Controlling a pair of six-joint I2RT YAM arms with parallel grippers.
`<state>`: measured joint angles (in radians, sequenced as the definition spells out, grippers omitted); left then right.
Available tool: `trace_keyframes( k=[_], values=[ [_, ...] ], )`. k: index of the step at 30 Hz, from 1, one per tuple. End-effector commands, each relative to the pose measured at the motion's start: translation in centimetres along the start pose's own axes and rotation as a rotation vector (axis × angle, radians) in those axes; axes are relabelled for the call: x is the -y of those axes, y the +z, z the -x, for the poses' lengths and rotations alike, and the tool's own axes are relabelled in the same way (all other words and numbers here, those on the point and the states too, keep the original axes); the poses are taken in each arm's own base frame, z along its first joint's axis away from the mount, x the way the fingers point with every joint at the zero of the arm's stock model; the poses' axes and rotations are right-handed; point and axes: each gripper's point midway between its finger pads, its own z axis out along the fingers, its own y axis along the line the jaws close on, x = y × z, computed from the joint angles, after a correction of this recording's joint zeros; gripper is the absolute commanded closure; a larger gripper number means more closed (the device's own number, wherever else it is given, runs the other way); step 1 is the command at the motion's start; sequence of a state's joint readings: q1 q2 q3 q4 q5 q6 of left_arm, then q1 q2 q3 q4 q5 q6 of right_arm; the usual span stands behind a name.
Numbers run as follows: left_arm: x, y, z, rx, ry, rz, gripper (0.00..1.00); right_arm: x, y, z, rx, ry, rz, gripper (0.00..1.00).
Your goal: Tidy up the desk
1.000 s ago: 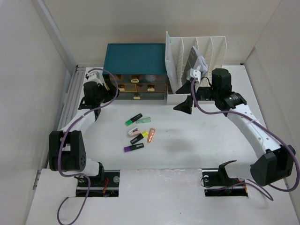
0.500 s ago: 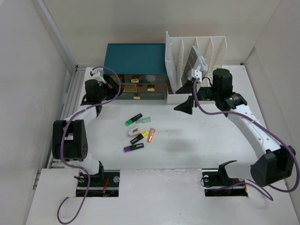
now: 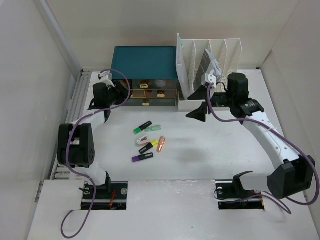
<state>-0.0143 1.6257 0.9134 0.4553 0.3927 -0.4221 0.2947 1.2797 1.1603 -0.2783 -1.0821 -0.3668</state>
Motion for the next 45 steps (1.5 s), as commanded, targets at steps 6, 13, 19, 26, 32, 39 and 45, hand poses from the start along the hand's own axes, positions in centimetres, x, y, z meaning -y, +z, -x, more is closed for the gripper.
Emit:
trace_keyframes(
  k=[6, 13, 19, 26, 32, 39, 45],
  values=[
    [2.0, 0.9, 2.8, 0.087, 0.042, -0.033, 0.56, -0.5, -0.1, 0.9, 0.037, -0.056, 0.04, 0.08],
    [1.6, 0.9, 2.5, 0.083, 0.038, -0.021, 0.67, -0.8, -0.1, 0.8, 0.037, -0.048, 0.05, 0.08],
    [1.2, 0.1, 1.5, 0.075, 0.033, -0.006, 0.74, -0.8, -0.1, 0.8, 0.037, -0.048, 0.05, 0.08],
    [2.5, -2.2, -1.0, 0.058, 0.025, 0.006, 0.74, -0.8, 0.1, 0.4, 0.036, -0.031, 0.071, 0.08],
    [2.7, -4.2, -3.2, 0.032, 0.02, 0.054, 0.75, -0.8, 0.3, -0.2, 0.032, -0.015, 0.083, 0.08],
    [3.2, -6.8, -3.7, 0.03, 0.026, 0.084, 0.75, -1.0, 0.4, -0.3, 0.035, -0.006, 0.103, 0.08],
    [3.0, -7.3, -4.5, 0.012, 0.006, 0.109, 0.74, -1.0, 0.4, -0.3, 0.035, -0.006, 0.103, 0.08]
  ],
)
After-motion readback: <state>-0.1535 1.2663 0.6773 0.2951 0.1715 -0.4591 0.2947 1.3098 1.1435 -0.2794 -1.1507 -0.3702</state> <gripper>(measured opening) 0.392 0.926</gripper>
